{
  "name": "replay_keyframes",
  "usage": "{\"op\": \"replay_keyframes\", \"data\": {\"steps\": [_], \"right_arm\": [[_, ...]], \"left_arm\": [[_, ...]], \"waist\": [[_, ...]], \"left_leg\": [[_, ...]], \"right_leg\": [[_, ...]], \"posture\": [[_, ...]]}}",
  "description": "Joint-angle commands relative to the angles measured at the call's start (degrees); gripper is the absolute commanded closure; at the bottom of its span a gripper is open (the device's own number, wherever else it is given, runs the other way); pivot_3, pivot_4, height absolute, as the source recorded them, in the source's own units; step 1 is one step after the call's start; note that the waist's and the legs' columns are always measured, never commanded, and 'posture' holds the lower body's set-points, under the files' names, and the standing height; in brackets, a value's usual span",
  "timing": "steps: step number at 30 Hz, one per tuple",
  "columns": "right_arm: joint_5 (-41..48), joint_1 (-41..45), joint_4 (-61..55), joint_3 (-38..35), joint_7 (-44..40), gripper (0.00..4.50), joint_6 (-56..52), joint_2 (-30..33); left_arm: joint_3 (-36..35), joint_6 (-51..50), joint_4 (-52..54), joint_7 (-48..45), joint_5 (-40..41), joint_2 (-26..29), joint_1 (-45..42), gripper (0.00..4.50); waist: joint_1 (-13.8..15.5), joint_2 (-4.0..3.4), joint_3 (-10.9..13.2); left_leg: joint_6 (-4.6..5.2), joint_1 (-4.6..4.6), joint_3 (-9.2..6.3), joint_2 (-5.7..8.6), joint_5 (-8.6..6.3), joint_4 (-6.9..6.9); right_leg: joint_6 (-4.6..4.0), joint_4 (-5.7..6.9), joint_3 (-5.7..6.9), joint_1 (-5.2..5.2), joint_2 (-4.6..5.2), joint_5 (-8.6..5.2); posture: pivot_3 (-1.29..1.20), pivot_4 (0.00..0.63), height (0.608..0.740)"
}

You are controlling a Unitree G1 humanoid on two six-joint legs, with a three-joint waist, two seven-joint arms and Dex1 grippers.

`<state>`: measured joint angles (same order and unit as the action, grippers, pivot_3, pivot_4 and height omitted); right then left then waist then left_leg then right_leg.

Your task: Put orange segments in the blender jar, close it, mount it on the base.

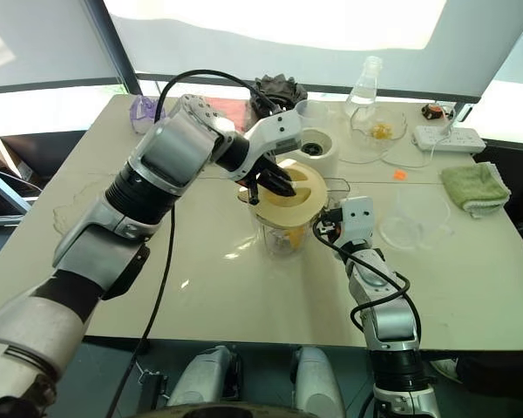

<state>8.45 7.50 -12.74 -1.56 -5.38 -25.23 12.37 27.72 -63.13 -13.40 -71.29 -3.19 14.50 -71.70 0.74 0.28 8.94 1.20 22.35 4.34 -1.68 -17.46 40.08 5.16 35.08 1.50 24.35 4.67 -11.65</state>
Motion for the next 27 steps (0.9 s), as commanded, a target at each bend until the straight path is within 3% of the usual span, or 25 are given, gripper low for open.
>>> {"op": "replay_keyframes", "data": {"steps": [1, 7, 18, 23, 27], "right_arm": [[-1.6, 1.0, -5.4, -1.7, 1.7, 3.32, 0.2, 0.4], [-2.7, 1.3, -6.2, -1.6, 3.1, 3.32, -1.6, 0.6], [-3.2, 1.6, -5.4, -1.1, 2.5, 3.32, -1.3, 1.0], [-3.3, 1.5, -4.5, -1.0, 2.0, 3.36, -1.1, 1.4], [-3.1, 1.3, -4.3, -1.2, 1.8, 3.36, -1.0, 1.5]], "left_arm": [[2.2, -5.8, -4.8, 7.4, -1.2, -0.1, 4.7, 4.25], [2.0, -10.6, -6.3, 10.7, 1.2, -0.8, 4.2, 4.25], [4.9, -1.9, -4.4, 5.9, 4.4, 2.7, 3.5, 4.25], [4.5, 2.5, -5.4, 5.4, 5.1, 3.0, 1.7, 1.81], [2.3, 4.0, -5.9, 4.4, 6.3, 3.4, -1.2, 1.81]], "waist": [[0.0, -0.01, 0.0], [0.1, -0.02, -0.1], [-0.1, -0.03, -0.1], [-0.3, 0.00, -0.1], [-0.3, 0.03, 0.0]], "left_leg": [[0.00, -0.01, -0.01, 0.02, 0.00, 0.00], [0.00, -0.01, -0.11, 0.14, 0.00, 0.01], [-0.01, 0.00, -0.14, 0.19, 0.00, 0.00], [-0.01, 0.08, -0.11, 0.17, -0.01, -0.03], [-0.01, 0.15, -0.10, 0.17, -0.01, -0.07]], "right_leg": [[0.00, 0.00, 0.00, -0.02, 0.02, 0.00], [0.12, -0.04, -0.02, -0.12, 0.11, -0.08], [0.16, -0.08, 0.00, -0.10, 0.23, -0.12], [0.17, -0.07, 0.01, 0.06, 0.23, -0.12], [0.16, -0.07, 0.01, 0.13, 0.22, -0.11]], "posture": [[0.00, 0.150, 0.740], [0.00, 0.150, 0.740], [0.00, 0.150, 0.740], [0.00, 0.150, 0.740], [0.00, 0.150, 0.740]]}}
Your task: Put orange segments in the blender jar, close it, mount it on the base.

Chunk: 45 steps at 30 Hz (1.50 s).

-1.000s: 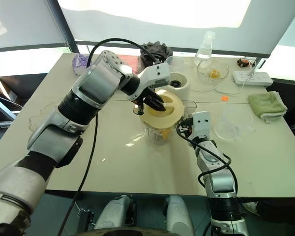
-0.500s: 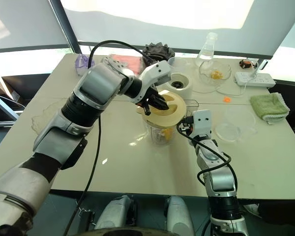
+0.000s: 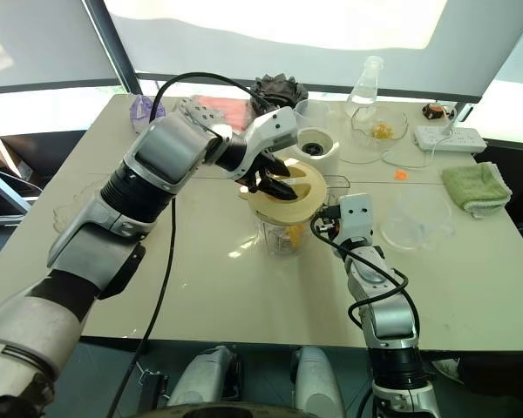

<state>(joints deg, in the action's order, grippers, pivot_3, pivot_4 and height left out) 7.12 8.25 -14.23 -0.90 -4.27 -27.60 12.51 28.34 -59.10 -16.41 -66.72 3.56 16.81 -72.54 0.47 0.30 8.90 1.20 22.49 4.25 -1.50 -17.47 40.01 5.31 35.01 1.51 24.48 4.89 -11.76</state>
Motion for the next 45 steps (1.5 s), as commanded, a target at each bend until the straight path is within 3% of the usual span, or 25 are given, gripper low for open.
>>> {"op": "replay_keyframes", "data": {"steps": [1, 9, 14, 16, 18, 23, 28, 32, 35, 40, 45], "right_arm": [[-1.8, 0.5, -2.8, -1.9, 0.6, 3.36, 1.4, 1.3], [-1.9, -0.8, -3.5, -1.7, 0.4, 3.36, 1.2, 1.1], [-1.8, -1.7, -5.4, -2.8, 0.9, 3.36, 0.3, 1.2], [-0.5, -1.4, -8.3, -4.9, 1.8, 3.36, -1.5, 0.7], [1.4, -0.1, -13.3, -6.9, 1.8, 3.36, -5.3, 1.0], [5.0, 6.4, -23.7, -12.4, 1.9, 3.36, -17.8, 3.7], [10.3, 19.2, -29.2, -18.6, 0.9, 3.36, -31.5, 7.9], [10.2, 36.9, -21.8, -22.5, 4.4, 3.36, -40.7, 11.4], [8.6, 44.6, -14.8, -23.5, 6.7, 3.36, -41.2, 11.7], [7.2, 48.9, -0.4, -22.2, 7.2, 3.36, -30.4, 9.2], [6.2, 50.7, 11.6, -20.3, 6.4, 3.36, -22.2, 9.0]], "left_arm": [[0.8, 0.7, -2.8, -0.5, 0.0, 1.2, -1.3, 1.81], [-9.2, 4.4, 2.8, -7.4, 9.0, 5.2, -9.2, 1.81], [-23.8, 7.5, -1.7, -3.4, 16.0, 7.1, -12.4, 1.81], [-29.4, 16.5, -3.3, 4.5, 14.4, 7.5, -9.2, 1.81], [-30.5, 19.2, -3.2, 7.9, 12.5, 9.8, -4.0, 1.81], [-32.3, 16.5, 7.0, 9.8, 15.6, 13.0, 10.8, 1.81], [-36.8, 14.6, 14.4, 19.8, 16.8, 10.5, 22.5, 1.81], [-35.5, 16.8, 21.8, 27.1, 15.2, 6.9, 30.6, 1.81], [-34.9, 15.4, 26.6, 31.3, 16.3, 3.8, 33.7, 1.81], [-33.1, 12.0, 34.5, 36.0, 19.2, -0.8, 36.4, 1.81], [-32.5, 9.1, 40.5, 36.2, 22.2, 0.4, 38.6, 1.81]], "waist": [[0.0, 0.00, 0.0], [-0.1, 0.00, 0.4], [-0.2, -0.03, 0.5], [-0.2, -0.07, 0.5], [-0.2, -0.09, 0.5], [-1.0, 0.06, 0.8], [-1.1, 0.26, 1.0], [-1.2, 0.14, 1.1], [-0.7, 0.21, 1.1], [-1.1, 0.20, 1.1], [-1.6, 0.07, 1.1]], "left_leg": [[0.00, 0.04, 0.01, 0.00, 0.00, 0.00], [-0.01, 0.99, 0.05, 0.10, 0.02, 0.01], [0.01, 0.99, 0.05, 0.09, 0.01, -0.05], [0.01, 0.91, 0.04, 0.08, 0.01, -0.05], [-0.01, 0.88, 0.03, 0.06, 0.02, -0.04], [-0.15, 0.90, 0.08, -0.08, 0.10, -0.03], [-0.17, 0.99, 0.06, -0.09, 0.11, -0.04], [-0.17, 0.96, 0.11, -0.08, 0.11, -0.05], [-0.19, 0.97, 0.11, -0.08, 0.12, -0.05], [-0.19, 0.97, 0.15, 0.01, 0.12, -0.07], [-0.19, 0.96, 0.16, 0.06, 0.12, -0.12]], "right_leg": [[0.00, 0.00, 0.00, 0.05, 0.00, 0.00], [0.00, 0.07, -0.08, 0.98, -0.15, 0.02], [0.09, 0.02, -0.07, 0.98, -0.20, -0.04], [0.10, 0.04, -0.08, 0.94, -0.19, -0.04], [0.06, 0.10, -0.08, 0.92, -0.18, -0.01], [0.05, 0.23, -0.10, 0.97, -0.20, 0.05], [0.28, 0.19, -0.03, 1.01, -0.20, 0.18], [0.27, 0.19, -0.04, 1.01, -0.16, 0.19], [0.24, 0.19, 0.10, 0.97, -0.17, 0.19], [0.25, 0.12, 0.08, 0.91, -0.14, 0.19], [0.26, 0.15, 0.00, 0.98, -0.16, 0.20]], "posture": [[0.00, 0.150, 0.740], [0.00, 0.150, 0.740], [0.00, 0.150, 0.740], [0.00, 0.150, 0.740], [0.00, 0.150, 0.740], [0.00, 0.150, 0.740], [0.00, 0.150, 0.740], [0.00, 0.150, 0.740], [0.00, 0.150, 0.740], [0.00, 0.150, 0.740], [0.00, 0.150, 0.740]]}}
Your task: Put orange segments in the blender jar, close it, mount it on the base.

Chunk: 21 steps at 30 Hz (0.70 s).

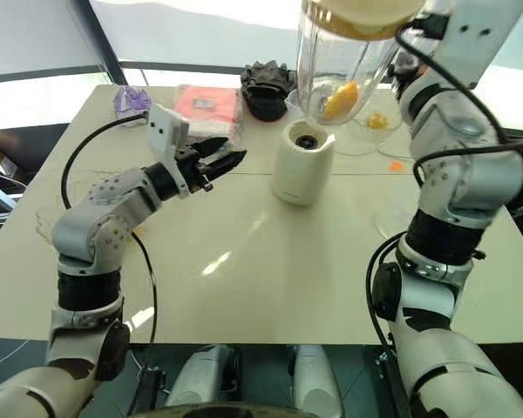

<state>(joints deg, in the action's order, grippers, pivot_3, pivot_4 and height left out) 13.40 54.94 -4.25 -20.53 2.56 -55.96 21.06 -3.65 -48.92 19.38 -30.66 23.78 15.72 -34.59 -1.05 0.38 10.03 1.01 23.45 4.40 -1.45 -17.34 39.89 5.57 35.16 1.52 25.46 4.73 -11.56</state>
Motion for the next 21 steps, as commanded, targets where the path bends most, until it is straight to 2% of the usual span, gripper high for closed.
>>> {"op": "replay_keyframes", "data": {"steps": [1, 12, 21], "right_arm": [[0.2, 4.3, 3.2, -0.7, -0.5, 3.36, 7.0, 0.4], [1.9, 5.4, 10.6, -0.4, 0.0, 3.36, 10.1, -2.5], [0.8, 1.2, 5.0, 3.7, -0.3, 3.36, 4.6, -2.5]], "left_arm": [[-0.5, -1.4, 5.6, 0.1, 2.6, 2.0, 1.1, 1.81], [1.4, -0.6, 9.3, -0.4, 3.1, 8.4, 4.6, 1.81], [2.8, 1.6, 9.6, -0.6, 2.4, 11.5, 7.2, 1.81]], "waist": [[0.0, -0.03, 0.0], [0.0, -0.07, 0.0], [0.2, -0.08, 0.0]], "left_leg": [[0.00, 0.00, 0.00, -0.01, 0.00, -0.03], [-0.04, -0.04, 0.00, -0.04, 0.02, -0.31], [-0.06, -0.03, -0.01, -0.05, 0.03, -0.31]], "right_leg": [[0.00, 0.01, 0.01, 0.02, -0.03, 0.00], [0.00, -0.04, 0.05, 0.09, -0.06, 0.00], [-0.01, -0.05, 0.06, 0.08, -0.05, -0.01]], "posture": [[0.00, 0.150, 0.740], [0.00, 0.150, 0.740], [0.00, 0.150, 0.740]]}}
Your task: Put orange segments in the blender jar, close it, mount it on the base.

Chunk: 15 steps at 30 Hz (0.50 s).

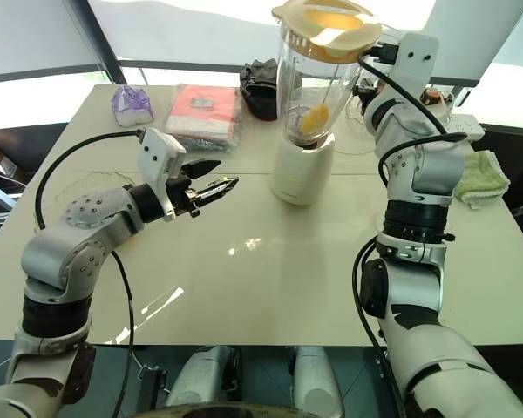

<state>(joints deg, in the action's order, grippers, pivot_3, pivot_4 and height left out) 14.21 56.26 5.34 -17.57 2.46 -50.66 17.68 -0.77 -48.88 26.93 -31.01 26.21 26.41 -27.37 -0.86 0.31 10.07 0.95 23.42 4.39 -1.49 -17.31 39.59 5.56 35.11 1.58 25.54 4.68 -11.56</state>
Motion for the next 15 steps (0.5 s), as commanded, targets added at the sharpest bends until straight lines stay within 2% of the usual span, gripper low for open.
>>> {"op": "replay_keyframes", "data": {"steps": [1, 15], "right_arm": [[-0.2, -0.4, -5.1, 1.1, -0.2, 3.36, -1.3, 1.1], [-0.3, -2.6, -6.1, 3.6, -4.5, 3.36, -8.4, 4.8]], "left_arm": [[0.0, 1.6, 2.0, -0.2, 0.1, 0.9, 0.1, 1.81], [1.0, 2.5, 1.5, 0.3, 0.1, 1.0, 1.1, 1.81]], "waist": [[0.0, 0.00, 0.0], [0.1, 0.01, 0.0]], "left_leg": [[0.00, 0.00, 0.00, 0.00, 0.00, 0.00], [-0.02, -0.01, 0.01, 0.01, 0.01, -0.02]], "right_leg": [[0.00, 0.00, 0.00, 0.00, 0.00, 0.00], [0.00, -0.03, 0.02, -0.03, 0.00, 0.00]], "posture": [[0.00, 0.150, 0.740], [0.00, 0.150, 0.740]]}}
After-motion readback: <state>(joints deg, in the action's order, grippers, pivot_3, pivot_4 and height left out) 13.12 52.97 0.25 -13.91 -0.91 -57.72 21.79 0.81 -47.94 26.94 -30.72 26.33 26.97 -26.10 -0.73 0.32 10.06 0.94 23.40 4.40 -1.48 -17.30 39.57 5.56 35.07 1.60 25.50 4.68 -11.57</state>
